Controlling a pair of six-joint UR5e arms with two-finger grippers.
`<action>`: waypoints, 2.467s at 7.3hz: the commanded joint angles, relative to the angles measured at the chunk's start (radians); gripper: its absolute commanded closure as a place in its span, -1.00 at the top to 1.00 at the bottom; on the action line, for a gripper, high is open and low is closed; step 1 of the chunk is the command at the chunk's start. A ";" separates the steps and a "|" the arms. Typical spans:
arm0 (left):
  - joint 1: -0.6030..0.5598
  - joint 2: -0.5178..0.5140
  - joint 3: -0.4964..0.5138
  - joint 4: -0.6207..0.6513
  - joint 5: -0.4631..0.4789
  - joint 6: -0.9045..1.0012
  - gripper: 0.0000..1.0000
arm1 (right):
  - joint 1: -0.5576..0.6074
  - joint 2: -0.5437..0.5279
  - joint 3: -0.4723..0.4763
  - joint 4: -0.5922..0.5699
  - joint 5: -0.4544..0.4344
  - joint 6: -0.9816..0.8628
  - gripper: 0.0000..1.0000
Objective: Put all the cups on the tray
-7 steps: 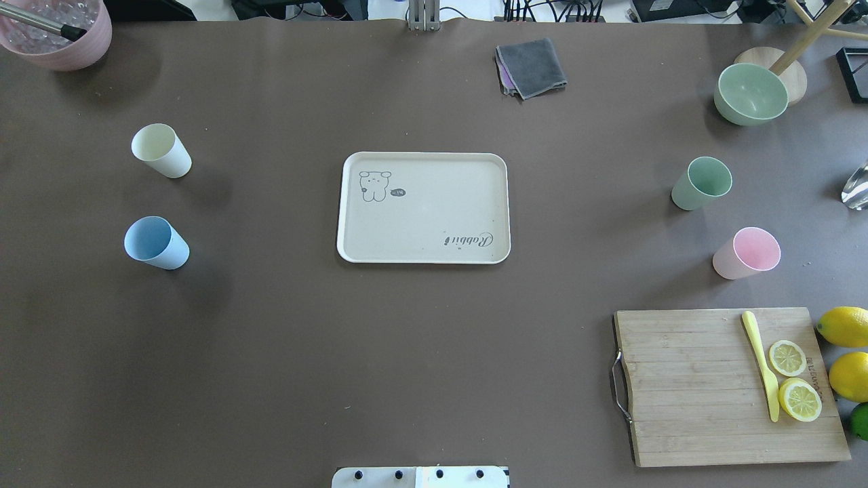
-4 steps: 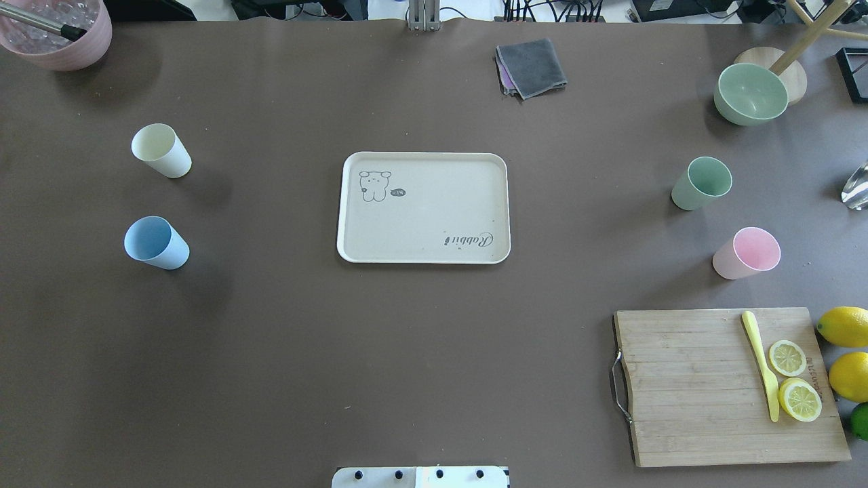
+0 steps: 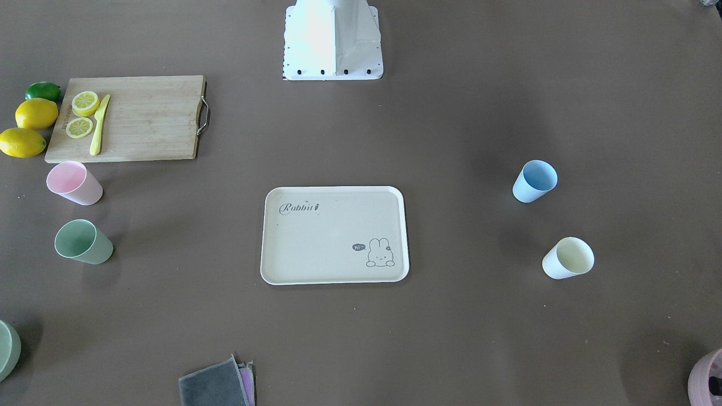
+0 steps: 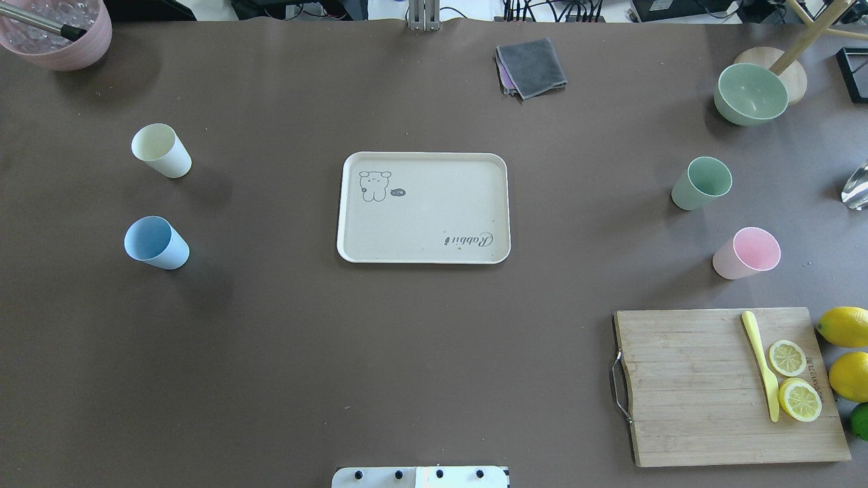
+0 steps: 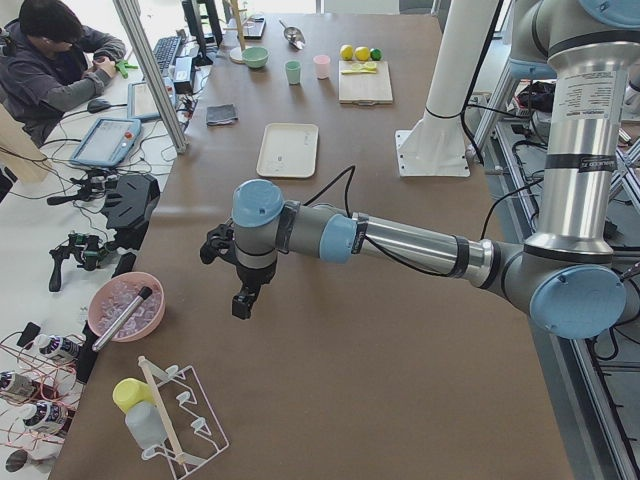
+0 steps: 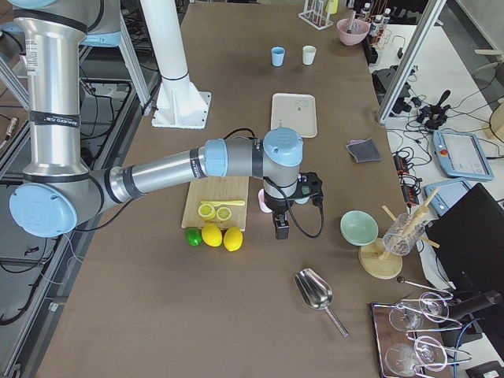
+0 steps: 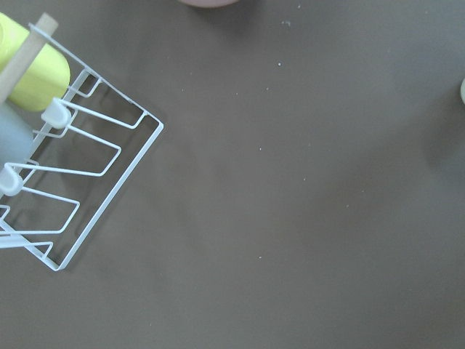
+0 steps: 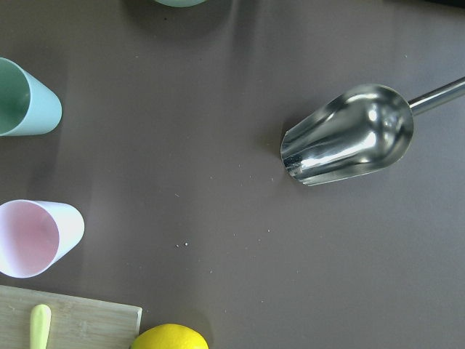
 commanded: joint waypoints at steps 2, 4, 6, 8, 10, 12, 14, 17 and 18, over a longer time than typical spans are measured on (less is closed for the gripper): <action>0.000 -0.029 0.019 -0.146 -0.065 -0.074 0.97 | 0.029 0.013 -0.062 0.203 -0.001 0.109 1.00; 0.001 -0.043 0.073 -0.236 -0.076 -0.093 0.97 | 0.031 0.006 -0.057 0.221 0.000 0.124 1.00; 0.003 -0.043 0.098 -0.273 -0.069 -0.117 0.97 | 0.029 0.001 -0.081 0.324 -0.001 0.115 1.00; 0.036 -0.119 0.233 -0.284 -0.070 -0.227 0.97 | -0.016 0.065 -0.101 0.312 0.002 0.211 1.00; 0.151 -0.194 0.298 -0.293 -0.068 -0.391 0.97 | -0.151 0.134 -0.104 0.324 -0.004 0.493 1.00; 0.259 -0.253 0.388 -0.400 -0.064 -0.566 0.96 | -0.260 0.185 -0.103 0.326 -0.035 0.665 1.00; 0.365 -0.314 0.488 -0.567 -0.026 -0.756 0.94 | -0.293 0.192 -0.098 0.327 -0.063 0.681 1.00; 0.446 -0.324 0.493 -0.611 0.050 -0.817 0.78 | -0.299 0.190 -0.099 0.327 -0.073 0.683 1.00; 0.466 -0.322 0.497 -0.631 0.050 -0.815 0.57 | -0.301 0.190 -0.098 0.327 -0.075 0.683 1.00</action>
